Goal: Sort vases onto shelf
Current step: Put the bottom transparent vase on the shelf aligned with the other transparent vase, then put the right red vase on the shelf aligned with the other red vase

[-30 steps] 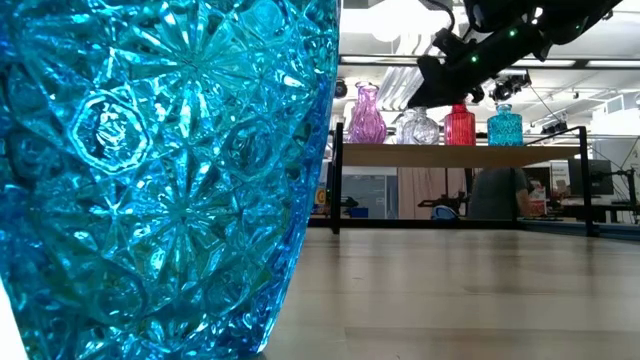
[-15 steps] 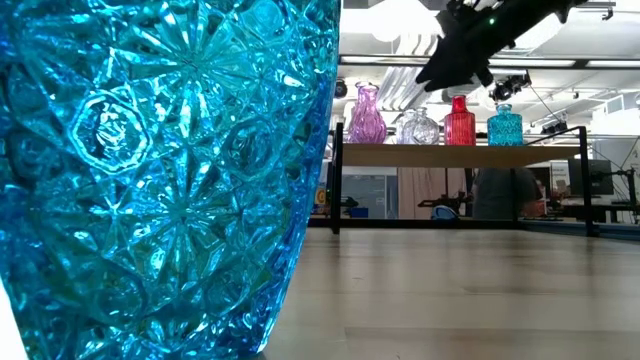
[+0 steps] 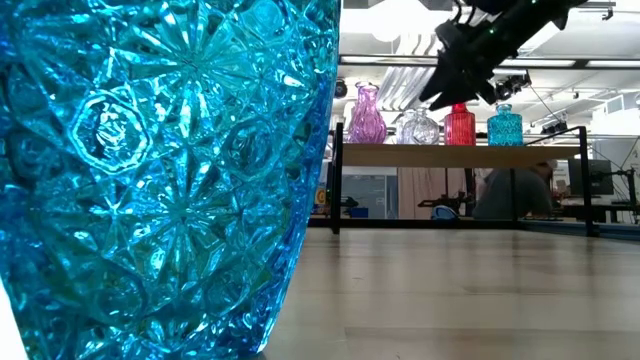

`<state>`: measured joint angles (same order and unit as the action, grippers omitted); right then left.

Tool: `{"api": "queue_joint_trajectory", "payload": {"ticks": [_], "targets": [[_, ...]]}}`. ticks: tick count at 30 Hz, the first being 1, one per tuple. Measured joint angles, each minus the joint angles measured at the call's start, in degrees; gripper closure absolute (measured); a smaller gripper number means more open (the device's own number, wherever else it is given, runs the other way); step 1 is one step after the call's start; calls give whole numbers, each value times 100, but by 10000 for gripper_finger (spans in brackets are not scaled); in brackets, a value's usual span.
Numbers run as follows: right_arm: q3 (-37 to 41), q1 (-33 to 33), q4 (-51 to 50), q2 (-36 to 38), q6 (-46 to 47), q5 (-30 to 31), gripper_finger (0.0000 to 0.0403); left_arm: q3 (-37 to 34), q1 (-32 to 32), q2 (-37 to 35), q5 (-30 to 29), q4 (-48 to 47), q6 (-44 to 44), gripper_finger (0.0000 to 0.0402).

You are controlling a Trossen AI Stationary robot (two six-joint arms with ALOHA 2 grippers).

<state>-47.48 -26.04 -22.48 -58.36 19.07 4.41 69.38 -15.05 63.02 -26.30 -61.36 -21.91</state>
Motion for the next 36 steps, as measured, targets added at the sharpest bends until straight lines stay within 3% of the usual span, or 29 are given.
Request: {"api": "queue_joint_trajectory", "payload": {"ticks": [19, 31, 36], "targets": [[7, -22, 2, -279, -155, 454, 254, 0, 0, 0, 0, 0, 0, 312], [-126, -18, 31, -276, -133, 171, 254, 0, 0, 0, 0, -2, 2, 312], [-539, -15, -503, -263, -107, 21, 254, 0, 0, 0, 0, -2, 0, 312]]}}
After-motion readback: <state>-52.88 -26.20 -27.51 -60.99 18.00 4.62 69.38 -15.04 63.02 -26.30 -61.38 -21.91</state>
